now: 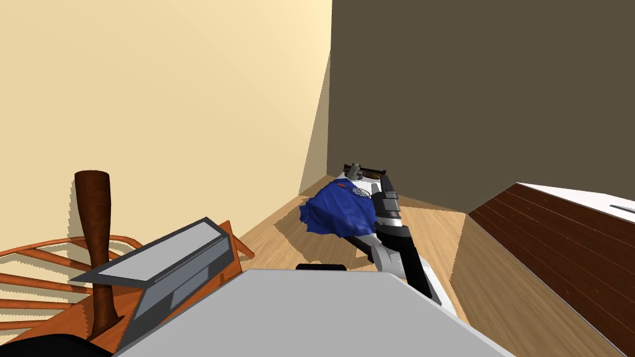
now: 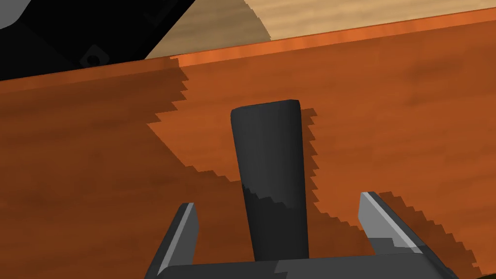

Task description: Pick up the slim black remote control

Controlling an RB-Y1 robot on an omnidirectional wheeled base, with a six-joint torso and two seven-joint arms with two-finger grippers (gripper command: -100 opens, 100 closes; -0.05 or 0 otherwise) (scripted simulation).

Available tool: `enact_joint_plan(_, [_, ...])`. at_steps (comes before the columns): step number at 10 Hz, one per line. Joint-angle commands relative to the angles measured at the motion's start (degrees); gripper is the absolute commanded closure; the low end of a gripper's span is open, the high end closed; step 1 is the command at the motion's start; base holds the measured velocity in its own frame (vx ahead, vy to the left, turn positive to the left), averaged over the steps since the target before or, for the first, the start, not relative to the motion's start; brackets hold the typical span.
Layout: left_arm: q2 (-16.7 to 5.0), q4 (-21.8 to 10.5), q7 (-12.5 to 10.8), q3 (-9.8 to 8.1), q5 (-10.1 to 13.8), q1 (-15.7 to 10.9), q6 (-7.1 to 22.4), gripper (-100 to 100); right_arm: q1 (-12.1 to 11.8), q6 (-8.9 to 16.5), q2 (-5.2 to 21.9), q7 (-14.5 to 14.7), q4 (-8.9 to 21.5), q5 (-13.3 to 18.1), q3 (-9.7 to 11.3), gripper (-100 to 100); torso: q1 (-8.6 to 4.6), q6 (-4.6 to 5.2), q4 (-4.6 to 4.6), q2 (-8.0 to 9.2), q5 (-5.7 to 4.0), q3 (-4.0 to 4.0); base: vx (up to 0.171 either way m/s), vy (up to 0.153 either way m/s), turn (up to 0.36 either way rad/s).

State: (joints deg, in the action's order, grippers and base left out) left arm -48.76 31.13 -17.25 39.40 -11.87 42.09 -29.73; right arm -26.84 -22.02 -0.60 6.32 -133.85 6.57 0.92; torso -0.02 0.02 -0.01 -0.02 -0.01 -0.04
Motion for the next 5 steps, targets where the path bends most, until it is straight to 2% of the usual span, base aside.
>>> enact_joint_plan(1, [2.1,-1.6,2.9,-0.36,1.9,0.4,-0.5,-100,0.0,0.0,0.0,0.0,0.0,0.0,0.0,0,0.0,0.0,0.0,0.0,0.0,0.0,0.028,0.001,0.087])
enact_joint_plan(2, [2.1,-1.6,4.2,-0.36,1.9,0.4,-0.5,-100,0.0,0.0,0.0,0.0,0.0,0.0,0.0,0,-0.04,-0.05,0.0,0.0,0.0,0.0,0.027,0.001,0.089])
enact_joint_plan(3, [4.1,-3.2,6.0,-0.71,3.7,0.9,-1.0,-100,0.0,0.0,0.0,0.0,0.0,0.0,0.0,0,-0.04,-0.02,0.0,0.0,-0.01,0.0,0.025,0.001,0.081])
enact_joint_plan(5, [4.1,-3.2,8.0,-0.71,3.7,0.9,-1.0,-100,0.0,0.0,0.0,0.0,0.0,0.0,0.0,0,-0.04,-0.01,0.01,0.03,-0.01,0.02,0.013,0.001,0.041])
